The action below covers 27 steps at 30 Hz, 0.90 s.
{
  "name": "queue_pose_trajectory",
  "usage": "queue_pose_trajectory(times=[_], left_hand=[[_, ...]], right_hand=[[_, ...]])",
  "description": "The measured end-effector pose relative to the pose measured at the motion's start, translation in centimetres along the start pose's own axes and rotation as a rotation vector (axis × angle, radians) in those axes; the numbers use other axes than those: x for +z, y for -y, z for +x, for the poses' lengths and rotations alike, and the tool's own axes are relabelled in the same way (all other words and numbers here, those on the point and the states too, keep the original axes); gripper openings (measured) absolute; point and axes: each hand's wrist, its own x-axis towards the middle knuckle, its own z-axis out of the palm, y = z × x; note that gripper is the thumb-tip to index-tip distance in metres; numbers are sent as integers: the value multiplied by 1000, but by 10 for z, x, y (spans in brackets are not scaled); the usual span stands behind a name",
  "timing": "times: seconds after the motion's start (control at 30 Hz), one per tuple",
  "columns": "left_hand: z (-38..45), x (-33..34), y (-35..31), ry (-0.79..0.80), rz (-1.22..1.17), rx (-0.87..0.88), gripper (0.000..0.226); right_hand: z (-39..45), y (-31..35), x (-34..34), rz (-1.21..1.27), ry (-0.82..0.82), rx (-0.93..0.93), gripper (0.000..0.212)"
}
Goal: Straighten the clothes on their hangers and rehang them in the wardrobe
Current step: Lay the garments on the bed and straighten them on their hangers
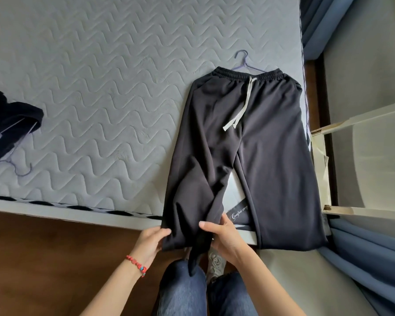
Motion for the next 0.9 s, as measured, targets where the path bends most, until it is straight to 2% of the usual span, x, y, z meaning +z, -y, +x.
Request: queue_pose_trajectory(times=[0.07, 0.17, 0.23, 0.3, 0.37, 0.47, 0.57, 0.67, 0.77, 0.83, 0.9], left_hand=[[-5, -1, 1, -82, 8, 67, 31], [-11, -7, 5, -130, 60, 59, 26], [-13, -10, 5, -103, 149, 28, 23], [-14, -11, 8, -48, 220, -13, 22], [-15, -10, 12, -17, 229, -67, 17], [-17, -7, 15, 73, 195, -181, 25], [-17, -7, 21, 115, 329, -213, 27], [-23, -2, 27, 17, 445, -175, 21], [-30, 1, 30, -90, 430, -57, 13], [-32, 0, 35, -145, 439, 6, 4], [-33, -2, 39, -187, 461, 27, 12]], right_hand=[[-5, -3, 1, -117, -85, 3, 57], [-12, 1, 0, -189, -244, 39, 23], [-15, 5, -8, -155, -320, 110, 11], [-17, 5, -19, -58, -307, 183, 18], [-20, 1, -27, -63, -286, 274, 22], [-27, -8, -33, -302, -244, 371, 31], [-26, -23, -36, -504, -299, 339, 52], [-28, -36, -38, -789, -420, 287, 40], [-40, -40, -41, -1040, -565, 194, 28], [-45, -44, -47, -1035, -638, 170, 26], [-46, -46, -50, -868, -690, 180, 15]])
